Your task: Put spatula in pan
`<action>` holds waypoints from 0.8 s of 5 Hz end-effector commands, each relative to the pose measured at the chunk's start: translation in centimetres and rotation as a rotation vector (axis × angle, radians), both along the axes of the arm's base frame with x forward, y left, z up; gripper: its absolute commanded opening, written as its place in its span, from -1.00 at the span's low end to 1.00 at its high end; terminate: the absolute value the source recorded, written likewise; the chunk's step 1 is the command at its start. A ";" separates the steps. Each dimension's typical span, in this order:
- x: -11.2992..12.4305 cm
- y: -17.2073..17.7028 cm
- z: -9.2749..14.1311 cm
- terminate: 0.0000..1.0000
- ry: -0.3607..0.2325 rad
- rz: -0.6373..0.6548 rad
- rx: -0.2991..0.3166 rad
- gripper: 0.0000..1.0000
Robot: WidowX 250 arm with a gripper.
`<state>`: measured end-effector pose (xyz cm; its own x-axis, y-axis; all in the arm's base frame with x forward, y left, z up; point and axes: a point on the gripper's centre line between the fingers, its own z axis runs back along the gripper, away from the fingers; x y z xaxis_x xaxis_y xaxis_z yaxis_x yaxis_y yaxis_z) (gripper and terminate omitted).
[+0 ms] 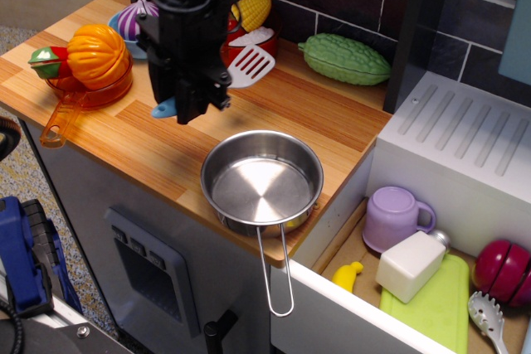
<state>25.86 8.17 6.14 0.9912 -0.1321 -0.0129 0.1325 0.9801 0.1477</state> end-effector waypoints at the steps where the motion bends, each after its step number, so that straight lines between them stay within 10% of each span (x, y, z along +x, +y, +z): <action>1: -0.2 -2.0 3.1 -1.00 -0.025 0.103 -0.031 -1.00; 4: -1.6 -6.7 1.9 -1.00 -0.027 0.204 -0.114 -1.00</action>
